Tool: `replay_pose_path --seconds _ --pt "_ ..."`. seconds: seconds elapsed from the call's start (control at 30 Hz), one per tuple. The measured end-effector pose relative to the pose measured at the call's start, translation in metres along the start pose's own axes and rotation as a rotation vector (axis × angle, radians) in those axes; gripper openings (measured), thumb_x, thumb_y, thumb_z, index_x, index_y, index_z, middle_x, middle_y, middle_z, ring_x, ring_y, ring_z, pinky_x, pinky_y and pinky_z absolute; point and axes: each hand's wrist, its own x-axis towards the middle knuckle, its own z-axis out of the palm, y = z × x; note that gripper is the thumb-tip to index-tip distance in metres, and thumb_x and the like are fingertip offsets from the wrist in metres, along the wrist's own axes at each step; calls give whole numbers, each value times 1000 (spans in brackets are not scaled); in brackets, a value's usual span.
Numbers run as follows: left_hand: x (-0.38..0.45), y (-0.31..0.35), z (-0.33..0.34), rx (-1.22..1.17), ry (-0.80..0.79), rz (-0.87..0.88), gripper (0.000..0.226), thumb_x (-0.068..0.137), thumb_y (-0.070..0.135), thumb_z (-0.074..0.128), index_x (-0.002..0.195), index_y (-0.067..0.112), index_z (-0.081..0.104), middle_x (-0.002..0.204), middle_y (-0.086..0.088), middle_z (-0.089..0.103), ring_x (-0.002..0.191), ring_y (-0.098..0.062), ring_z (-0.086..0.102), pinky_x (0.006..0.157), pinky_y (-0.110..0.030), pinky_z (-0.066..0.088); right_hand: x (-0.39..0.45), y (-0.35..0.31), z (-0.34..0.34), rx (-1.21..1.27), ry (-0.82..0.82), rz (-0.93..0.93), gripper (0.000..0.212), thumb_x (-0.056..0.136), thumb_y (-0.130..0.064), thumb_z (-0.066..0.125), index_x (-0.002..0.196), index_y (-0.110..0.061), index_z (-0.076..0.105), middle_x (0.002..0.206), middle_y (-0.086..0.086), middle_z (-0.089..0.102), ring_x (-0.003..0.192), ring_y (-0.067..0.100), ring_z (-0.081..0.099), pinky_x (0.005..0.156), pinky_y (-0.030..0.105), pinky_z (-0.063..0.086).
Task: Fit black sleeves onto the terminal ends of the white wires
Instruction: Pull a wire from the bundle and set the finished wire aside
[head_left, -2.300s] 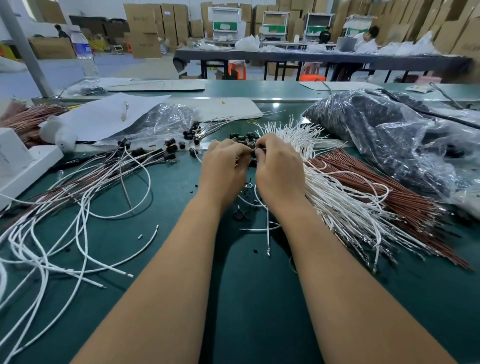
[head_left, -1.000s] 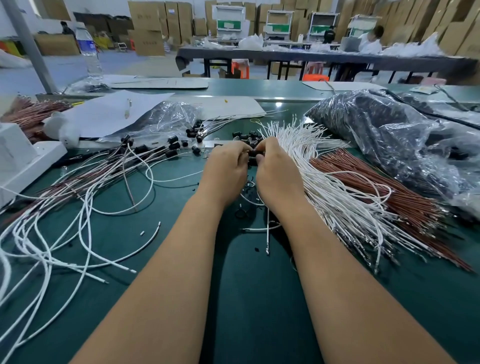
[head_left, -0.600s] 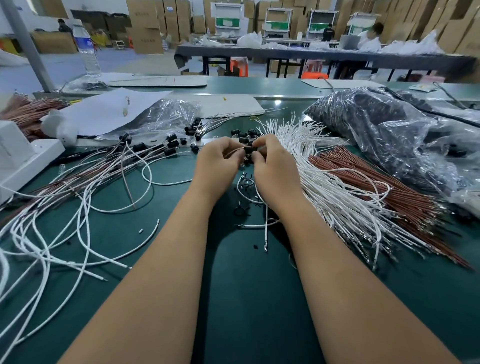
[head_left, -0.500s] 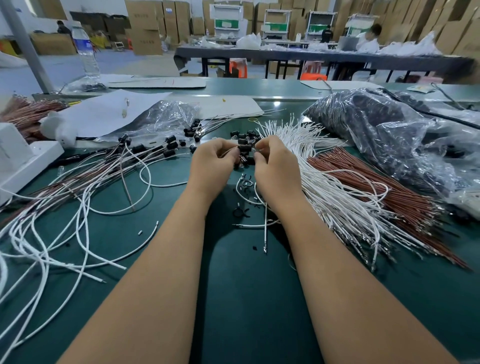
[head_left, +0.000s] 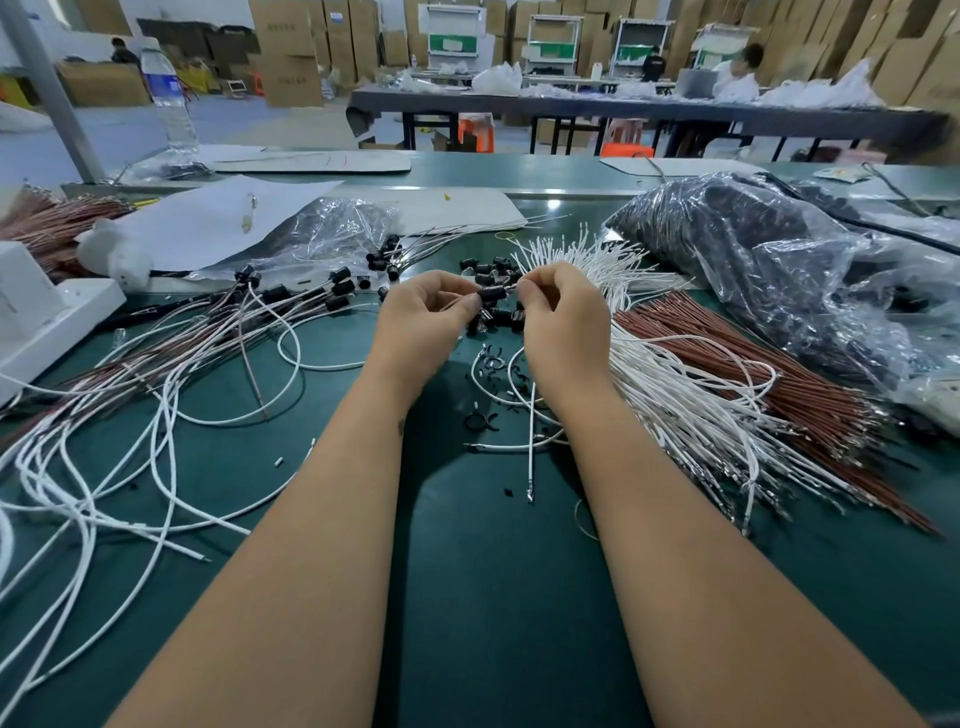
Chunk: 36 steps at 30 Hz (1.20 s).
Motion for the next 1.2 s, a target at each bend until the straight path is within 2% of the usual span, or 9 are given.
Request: replay_pose_path --seconds 0.13,0.27,0.37,0.57,0.7,0.77,0.9,1.03,1.2 --pt "1 -1 1 -7 0 3 12 89 9 65 84 20 67 79 -6 67 70 -12 58 59 -11 46 0 -2 -1 151 -30 127 14 95 -16 57 82 -19 58 74 -4 60 68 11 55 63 20 44" --pt "1 -1 2 11 -15 24 7 89 6 64 90 11 68 73 4 65 61 4 57 60 -7 44 0 -1 0 19 -11 68 14 97 -20 54 85 -15 58 74 -6 57 69 11 51 61 22 39" --pt "0 -2 2 31 -20 34 6 90 7 63 91 11 67 73 4 65 59 7 56 59 -6 42 0 1 -1 -36 -5 31 15 98 -21 53 85 -14 57 79 -2 57 73 13 51 64 25 36" --pt "0 0 2 46 37 34 9 92 8 60 85 13 65 69 2 61 51 7 51 53 -7 43 -3 1 1 -112 -14 -69 12 97 -16 56 90 -9 63 83 0 59 75 14 52 65 20 36" --pt "0 1 1 49 46 0 18 92 10 58 76 16 64 64 4 58 42 6 44 45 -7 36 -4 -1 0 -161 -15 -146 10 93 -11 58 95 -6 67 87 -2 58 81 13 54 73 18 40" --pt "2 0 0 17 48 -43 21 91 11 58 73 20 64 63 5 58 42 5 43 47 -10 36 -5 -1 0 -181 -23 -174 9 91 -9 61 97 -6 68 90 0 61 83 13 55 76 19 42" --pt "4 0 -4 -26 8 -112 18 90 13 58 75 20 64 67 3 61 45 3 45 56 -20 36 -5 0 -2 -228 -4 -225 7 91 -9 62 92 -7 68 88 1 63 80 12 54 71 17 38" --pt "3 0 -9 -17 -12 -91 12 90 11 60 81 19 64 69 1 60 45 5 45 51 -15 37 -6 -1 -2 -192 6 -228 9 92 -12 61 86 -9 66 79 -3 59 75 13 52 64 19 34" --pt "1 0 -6 21 -34 -9 14 90 9 61 82 20 63 76 -12 54 50 -3 42 47 -13 38 -4 -1 0 -64 30 -117 10 91 -15 61 82 -13 65 70 -8 57 66 10 50 61 22 37"
